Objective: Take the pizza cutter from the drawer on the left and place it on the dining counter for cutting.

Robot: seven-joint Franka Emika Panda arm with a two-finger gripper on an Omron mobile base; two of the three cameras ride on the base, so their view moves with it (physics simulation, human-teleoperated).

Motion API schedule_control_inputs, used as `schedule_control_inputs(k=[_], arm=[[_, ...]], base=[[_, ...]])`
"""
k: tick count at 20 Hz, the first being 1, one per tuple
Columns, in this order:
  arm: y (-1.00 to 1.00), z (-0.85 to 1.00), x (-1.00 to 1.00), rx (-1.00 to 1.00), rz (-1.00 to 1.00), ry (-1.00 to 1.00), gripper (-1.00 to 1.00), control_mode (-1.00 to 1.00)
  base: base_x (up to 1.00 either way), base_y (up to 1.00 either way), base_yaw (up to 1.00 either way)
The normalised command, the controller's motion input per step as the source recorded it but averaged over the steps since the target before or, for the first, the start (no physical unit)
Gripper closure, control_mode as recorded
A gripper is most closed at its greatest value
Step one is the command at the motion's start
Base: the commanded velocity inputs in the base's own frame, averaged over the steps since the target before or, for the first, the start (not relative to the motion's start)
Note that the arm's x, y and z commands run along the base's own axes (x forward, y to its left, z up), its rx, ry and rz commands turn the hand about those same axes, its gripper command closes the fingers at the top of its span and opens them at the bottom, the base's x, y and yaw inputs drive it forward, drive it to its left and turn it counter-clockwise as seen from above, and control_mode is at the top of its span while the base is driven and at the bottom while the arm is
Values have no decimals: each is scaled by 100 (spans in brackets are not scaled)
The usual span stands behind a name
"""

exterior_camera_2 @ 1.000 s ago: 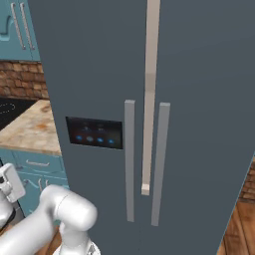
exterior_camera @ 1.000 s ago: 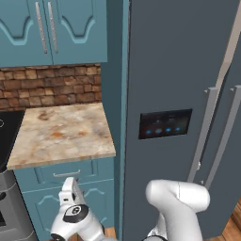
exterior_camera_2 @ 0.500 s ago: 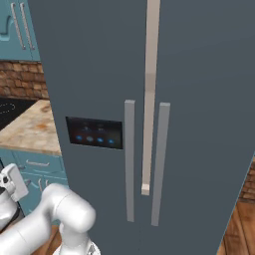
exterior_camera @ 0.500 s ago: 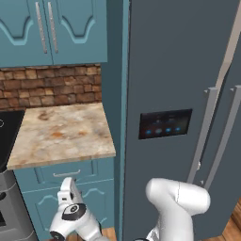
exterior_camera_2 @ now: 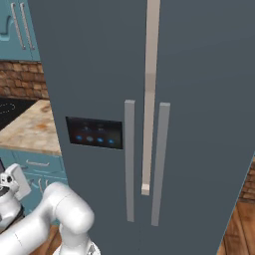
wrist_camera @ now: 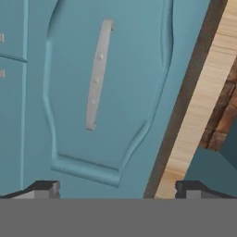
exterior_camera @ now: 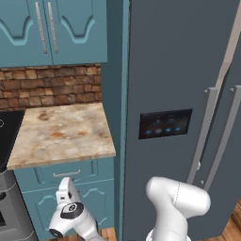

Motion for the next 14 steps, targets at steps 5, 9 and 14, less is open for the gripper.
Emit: schedule_control_inputs(k=[5, 9, 14], arm=[[17, -30, 31, 0, 4, -1, -100, -100], [22, -18, 26, 0, 7, -2, -100, -100], [22, -12, 27, 0, 7, 0, -100, -100]], base=[[0, 0, 0], [0, 0, 0], [0, 0, 0]])
